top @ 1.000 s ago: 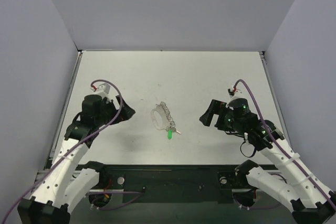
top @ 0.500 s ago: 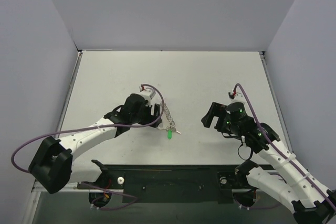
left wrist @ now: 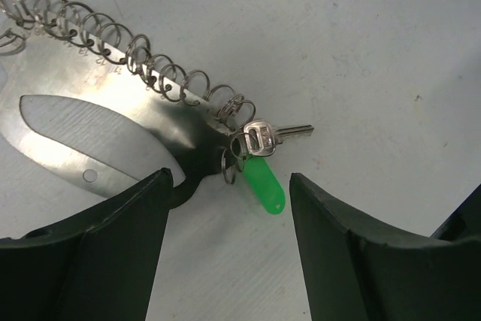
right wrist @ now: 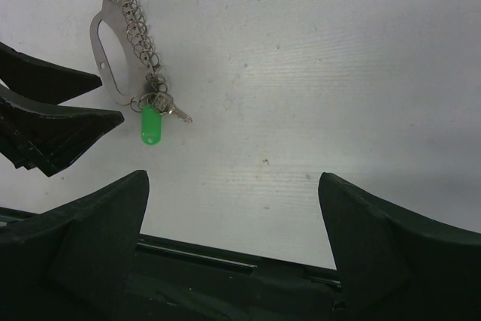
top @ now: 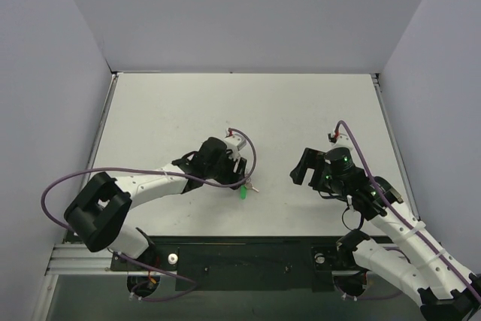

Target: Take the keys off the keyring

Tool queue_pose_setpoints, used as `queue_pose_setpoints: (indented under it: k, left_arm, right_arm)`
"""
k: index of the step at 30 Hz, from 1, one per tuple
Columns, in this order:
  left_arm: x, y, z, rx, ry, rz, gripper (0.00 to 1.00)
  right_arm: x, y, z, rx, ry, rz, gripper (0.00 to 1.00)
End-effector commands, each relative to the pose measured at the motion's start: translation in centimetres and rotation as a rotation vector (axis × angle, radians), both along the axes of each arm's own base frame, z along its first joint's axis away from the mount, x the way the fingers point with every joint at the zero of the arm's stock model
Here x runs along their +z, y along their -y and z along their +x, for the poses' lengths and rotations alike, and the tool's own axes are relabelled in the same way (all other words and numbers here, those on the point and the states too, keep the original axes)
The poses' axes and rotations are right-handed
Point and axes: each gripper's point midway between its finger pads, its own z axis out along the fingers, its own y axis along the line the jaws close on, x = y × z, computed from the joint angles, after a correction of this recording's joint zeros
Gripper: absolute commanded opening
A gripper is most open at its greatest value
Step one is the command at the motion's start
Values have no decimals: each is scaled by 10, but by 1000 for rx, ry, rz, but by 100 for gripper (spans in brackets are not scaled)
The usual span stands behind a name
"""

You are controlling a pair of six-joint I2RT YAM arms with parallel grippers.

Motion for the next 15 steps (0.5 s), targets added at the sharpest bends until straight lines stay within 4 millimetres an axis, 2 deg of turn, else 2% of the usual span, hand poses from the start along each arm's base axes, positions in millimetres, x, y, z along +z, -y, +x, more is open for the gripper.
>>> queue_pose_setpoints:
  k: [1,7,15]
  left_arm:
    - [14,29,8,-70,70,-33,72]
    - [-4,34,9,-102,47,10,66]
    - [-19,38,11,-128,25,43,57]
  right_arm:
    - [9,2,-1,-5,16,-3,90]
    - [7,2,-2,-8,15,12,89]
    - [9,1,-5,0,17,24,89]
